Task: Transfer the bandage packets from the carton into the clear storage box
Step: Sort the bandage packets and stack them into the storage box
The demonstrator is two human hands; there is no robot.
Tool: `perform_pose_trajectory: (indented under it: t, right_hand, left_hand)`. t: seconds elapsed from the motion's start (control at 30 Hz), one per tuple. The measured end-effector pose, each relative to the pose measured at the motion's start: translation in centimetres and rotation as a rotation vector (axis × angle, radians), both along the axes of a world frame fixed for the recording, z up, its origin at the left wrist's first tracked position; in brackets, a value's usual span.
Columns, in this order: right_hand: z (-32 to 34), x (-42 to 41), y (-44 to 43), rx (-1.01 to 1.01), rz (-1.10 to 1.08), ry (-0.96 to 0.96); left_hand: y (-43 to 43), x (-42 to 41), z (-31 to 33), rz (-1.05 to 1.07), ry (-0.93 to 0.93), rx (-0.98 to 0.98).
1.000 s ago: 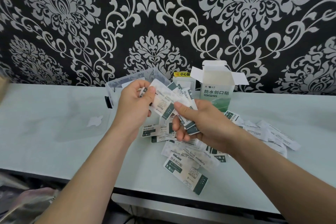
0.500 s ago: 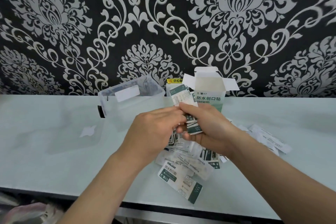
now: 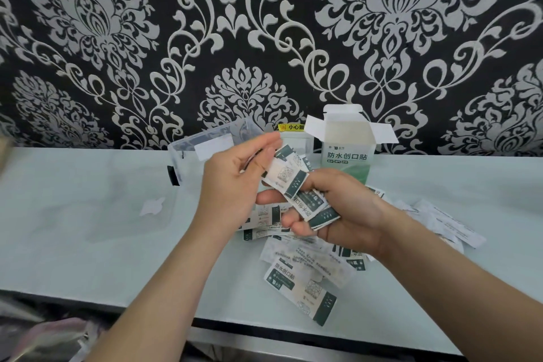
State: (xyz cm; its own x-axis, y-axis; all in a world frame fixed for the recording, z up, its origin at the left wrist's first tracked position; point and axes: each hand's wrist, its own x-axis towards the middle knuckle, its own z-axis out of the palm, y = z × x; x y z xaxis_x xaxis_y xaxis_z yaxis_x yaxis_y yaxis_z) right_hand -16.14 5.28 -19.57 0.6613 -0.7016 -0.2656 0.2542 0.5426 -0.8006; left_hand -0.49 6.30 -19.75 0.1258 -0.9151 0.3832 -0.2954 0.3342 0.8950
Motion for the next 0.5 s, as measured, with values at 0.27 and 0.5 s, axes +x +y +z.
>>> perform_pose_trajectory:
  t: [0.27,0.5]
  right_hand:
    - [-0.7,0.1,-0.3,0.109,0.018,-0.037]
    - [-0.4,0.1,-0.3,0.118,-0.035,-0.027]
  left_hand:
    - [-0.2,-0.7,-0.9,-0.095,0.065,0.142]
    - [0.2,-0.8,-0.3,-0.233,-0.045,0.155]
